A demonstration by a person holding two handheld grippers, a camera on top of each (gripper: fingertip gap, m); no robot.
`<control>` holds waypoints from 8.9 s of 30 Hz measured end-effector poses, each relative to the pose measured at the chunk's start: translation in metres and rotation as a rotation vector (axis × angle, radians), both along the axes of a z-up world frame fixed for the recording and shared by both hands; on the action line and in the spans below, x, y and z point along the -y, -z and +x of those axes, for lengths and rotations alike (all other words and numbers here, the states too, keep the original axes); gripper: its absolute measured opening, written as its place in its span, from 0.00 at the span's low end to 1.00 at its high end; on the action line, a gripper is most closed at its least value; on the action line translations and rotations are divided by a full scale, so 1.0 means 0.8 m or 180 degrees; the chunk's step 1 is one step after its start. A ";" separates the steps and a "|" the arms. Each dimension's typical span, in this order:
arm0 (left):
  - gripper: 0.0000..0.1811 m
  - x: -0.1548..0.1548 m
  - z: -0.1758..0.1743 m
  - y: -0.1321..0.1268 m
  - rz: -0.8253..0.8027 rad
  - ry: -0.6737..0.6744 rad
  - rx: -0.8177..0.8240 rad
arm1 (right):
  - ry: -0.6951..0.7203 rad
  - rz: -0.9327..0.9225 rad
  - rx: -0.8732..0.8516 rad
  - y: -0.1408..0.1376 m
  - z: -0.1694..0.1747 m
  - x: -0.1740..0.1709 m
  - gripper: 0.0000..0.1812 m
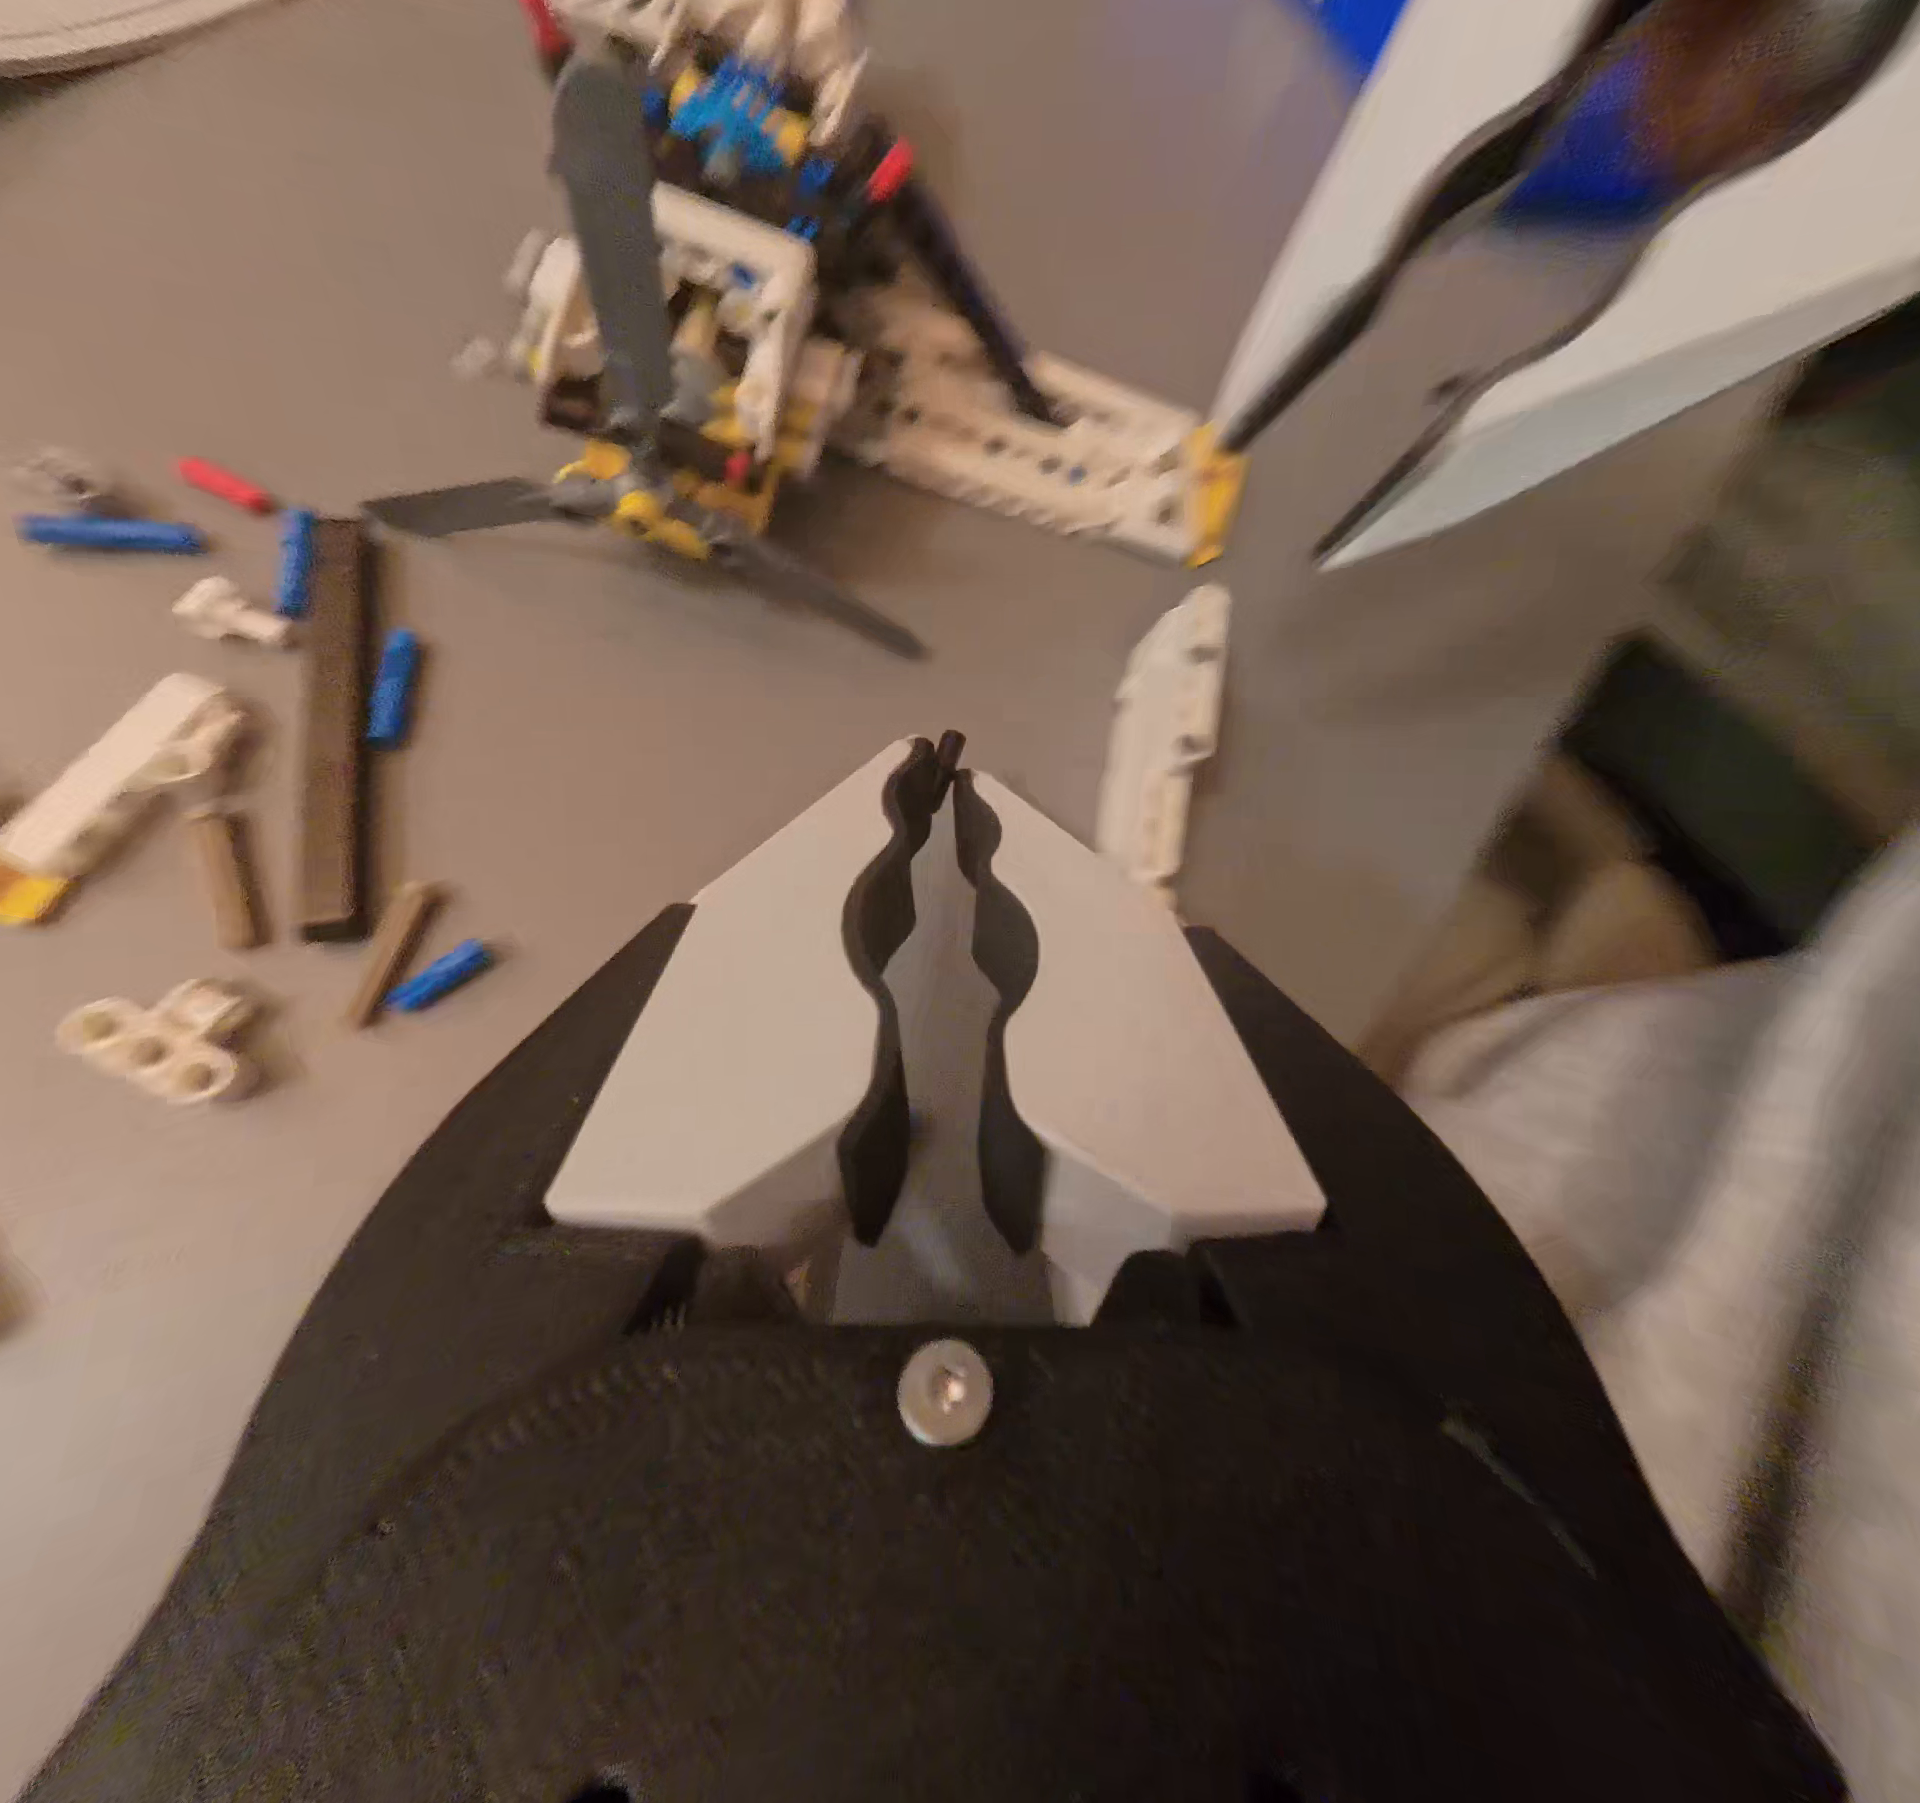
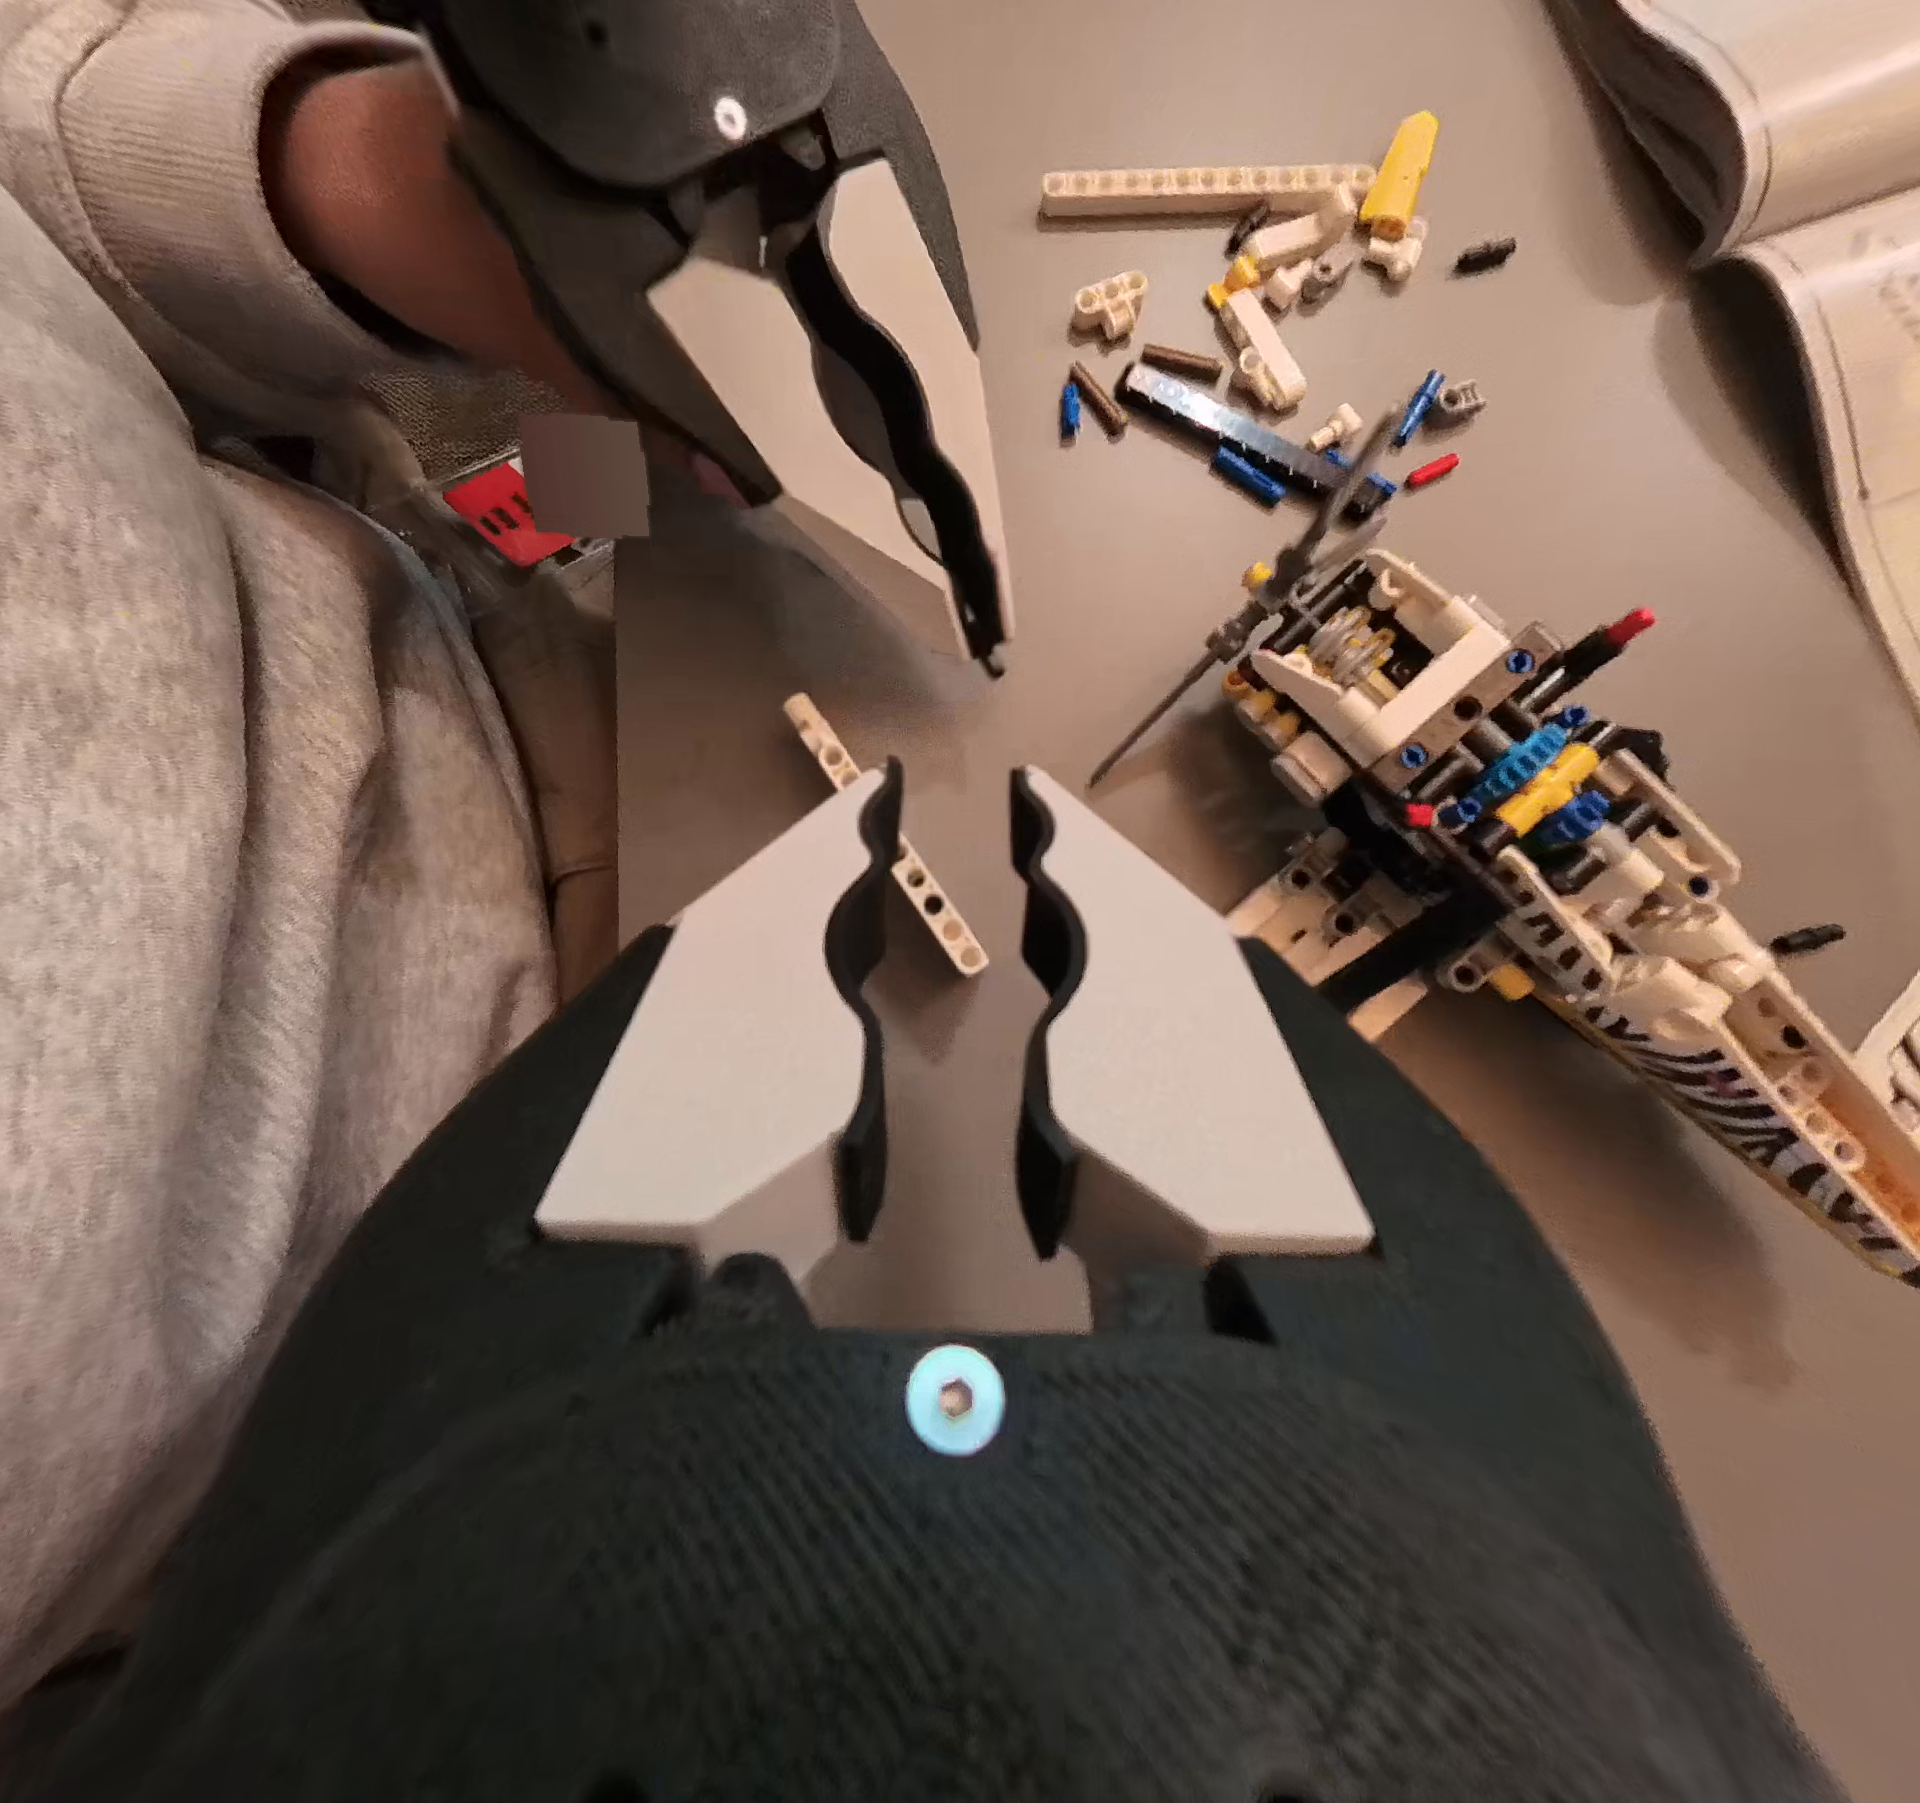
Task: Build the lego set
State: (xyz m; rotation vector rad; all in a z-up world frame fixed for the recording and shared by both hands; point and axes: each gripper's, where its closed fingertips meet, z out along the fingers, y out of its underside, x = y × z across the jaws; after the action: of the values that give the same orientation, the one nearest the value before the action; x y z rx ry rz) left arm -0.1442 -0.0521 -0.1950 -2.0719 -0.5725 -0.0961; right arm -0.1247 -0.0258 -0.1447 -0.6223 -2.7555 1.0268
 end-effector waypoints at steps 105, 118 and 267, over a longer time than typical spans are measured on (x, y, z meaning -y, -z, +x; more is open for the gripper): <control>0.00 0.011 0.083 -0.120 0.2203 0.1224 0.0508 | -0.0773 -0.1533 -0.0136 -0.056 0.052 0.056 0.02; 0.12 0.010 0.064 -0.085 0.1666 0.0732 0.0174 | -0.0233 -0.0977 0.0506 -0.020 0.022 0.032 0.01; 0.03 0.005 -0.031 -0.089 0.0867 -0.0024 -0.1174 | 0.1875 -0.1932 -0.2234 -0.048 -0.043 -0.084 0.13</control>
State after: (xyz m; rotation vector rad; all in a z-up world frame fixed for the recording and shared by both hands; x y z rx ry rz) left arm -0.1690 -0.0564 -0.1236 -1.7647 -0.3196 0.1996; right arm -0.1592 0.0413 -0.1065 -0.8559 -1.5217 1.5298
